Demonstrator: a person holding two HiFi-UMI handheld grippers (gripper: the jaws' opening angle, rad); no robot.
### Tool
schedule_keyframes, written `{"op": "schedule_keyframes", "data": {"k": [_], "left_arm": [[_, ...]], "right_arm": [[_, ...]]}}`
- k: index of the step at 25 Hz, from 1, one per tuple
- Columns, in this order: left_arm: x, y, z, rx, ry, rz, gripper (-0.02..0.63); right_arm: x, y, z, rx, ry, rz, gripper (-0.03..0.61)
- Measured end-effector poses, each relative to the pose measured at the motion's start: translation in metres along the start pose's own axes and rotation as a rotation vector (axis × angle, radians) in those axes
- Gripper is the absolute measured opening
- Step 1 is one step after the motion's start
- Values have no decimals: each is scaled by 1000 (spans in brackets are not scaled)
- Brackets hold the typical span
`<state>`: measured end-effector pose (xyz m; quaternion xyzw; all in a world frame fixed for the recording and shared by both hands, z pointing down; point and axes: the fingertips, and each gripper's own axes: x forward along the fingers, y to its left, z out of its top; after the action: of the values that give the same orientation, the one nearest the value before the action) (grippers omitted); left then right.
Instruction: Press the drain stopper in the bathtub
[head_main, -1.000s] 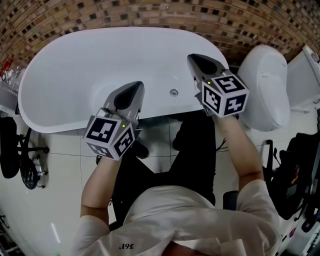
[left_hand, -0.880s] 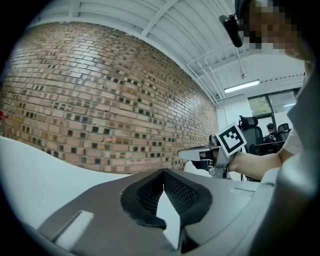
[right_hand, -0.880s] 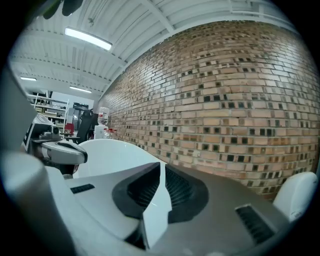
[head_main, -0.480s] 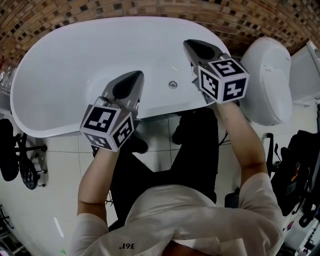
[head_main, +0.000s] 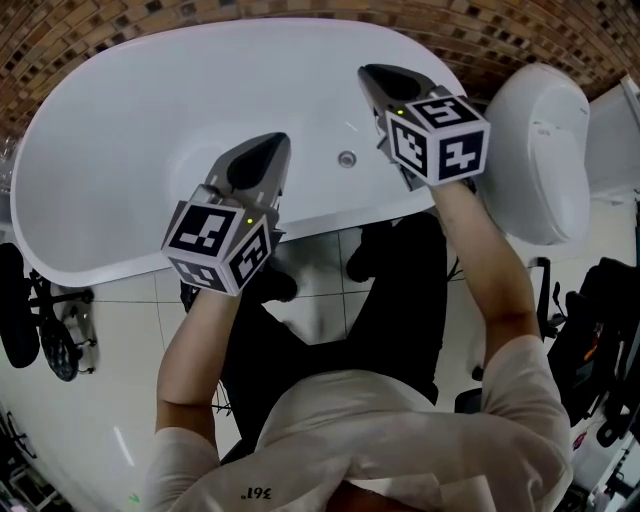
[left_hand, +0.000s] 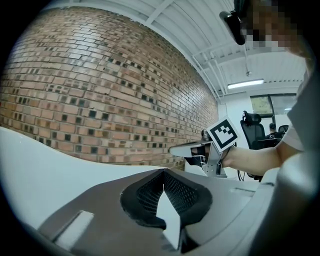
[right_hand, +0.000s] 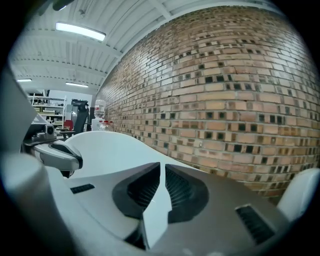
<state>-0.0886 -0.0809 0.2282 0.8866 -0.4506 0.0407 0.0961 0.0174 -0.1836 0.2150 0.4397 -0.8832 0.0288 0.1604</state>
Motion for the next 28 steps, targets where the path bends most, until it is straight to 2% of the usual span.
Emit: {"op": "schedule_keyframes", "data": {"k": [13, 22, 28], "left_arm": [[39, 31, -26, -46, 43, 1, 7], [63, 52, -54, -71, 104, 6, 6], [83, 62, -72, -85, 146, 1, 6]], "right_arm": [[68, -23, -48, 11, 114, 7, 23], [127, -52, -126, 35, 277, -8, 23], [152, -60, -156, 58, 316, 5, 23]]}}
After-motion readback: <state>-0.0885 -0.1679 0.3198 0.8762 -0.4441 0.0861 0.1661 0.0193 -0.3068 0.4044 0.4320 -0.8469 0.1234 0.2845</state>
